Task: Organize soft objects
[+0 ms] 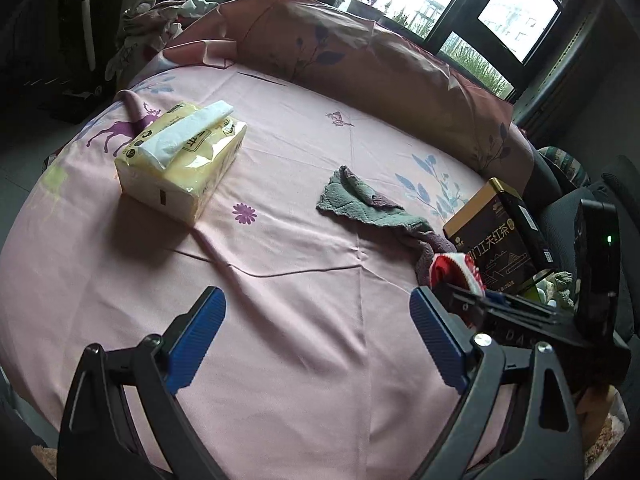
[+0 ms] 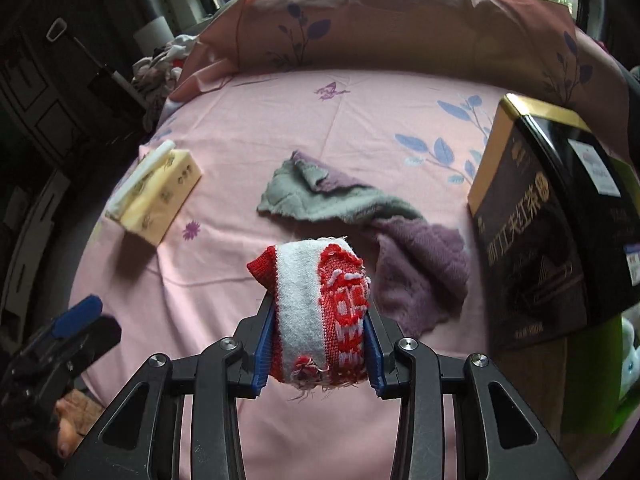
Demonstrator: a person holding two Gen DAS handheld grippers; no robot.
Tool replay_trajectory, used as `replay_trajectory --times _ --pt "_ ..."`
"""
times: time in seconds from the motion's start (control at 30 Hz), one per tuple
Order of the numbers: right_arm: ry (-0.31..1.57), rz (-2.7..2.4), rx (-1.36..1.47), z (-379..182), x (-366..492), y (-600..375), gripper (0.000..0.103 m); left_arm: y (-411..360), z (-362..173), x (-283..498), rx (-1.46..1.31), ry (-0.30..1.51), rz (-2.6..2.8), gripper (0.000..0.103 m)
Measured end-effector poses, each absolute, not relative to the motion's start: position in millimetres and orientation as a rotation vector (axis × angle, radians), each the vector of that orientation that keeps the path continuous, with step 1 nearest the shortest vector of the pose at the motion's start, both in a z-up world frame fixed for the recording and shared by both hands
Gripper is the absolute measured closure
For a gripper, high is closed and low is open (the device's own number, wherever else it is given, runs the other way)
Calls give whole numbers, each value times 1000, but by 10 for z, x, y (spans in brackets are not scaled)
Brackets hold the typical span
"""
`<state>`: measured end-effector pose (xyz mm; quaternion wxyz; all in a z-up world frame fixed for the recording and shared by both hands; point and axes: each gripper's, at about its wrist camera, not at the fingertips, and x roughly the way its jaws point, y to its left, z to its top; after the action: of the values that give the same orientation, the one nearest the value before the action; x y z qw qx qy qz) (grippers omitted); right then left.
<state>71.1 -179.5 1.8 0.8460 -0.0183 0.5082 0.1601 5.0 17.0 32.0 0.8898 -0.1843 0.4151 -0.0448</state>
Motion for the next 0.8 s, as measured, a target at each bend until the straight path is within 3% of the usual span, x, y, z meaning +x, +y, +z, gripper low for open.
replay_trajectory --times 0.17,0.23,0.27,0.3,0.37,0.57,0.67,0.8 --pt "1176 294 -29 -329 543 -1955 63 79 239 75 -385 899 -103 11" --pt "1202 309 8 -389 545 -2021 58 66 186 104 -411 925 -120 11" --pt "1196 324 30 -380 544 -2060 51 61 157 122 -425 941 -125 11" --pt "1181 331 54 -355 537 -2109 37 50 133 134 -442 955 -131 11" --pt "1139 328 112 -262 513 -2220 23 28 72 155 -471 978 -148 11" --pt "1100 364 274 -142 578 -2475 23 -129 -139 205 -523 1075 -223 17" --pt "1095 364 263 -141 576 -2451 23 -296 -208 193 -538 1128 -310 28" --pt "1105 420 287 -162 558 -2398 40 -536 -242 142 -519 1151 -413 29"
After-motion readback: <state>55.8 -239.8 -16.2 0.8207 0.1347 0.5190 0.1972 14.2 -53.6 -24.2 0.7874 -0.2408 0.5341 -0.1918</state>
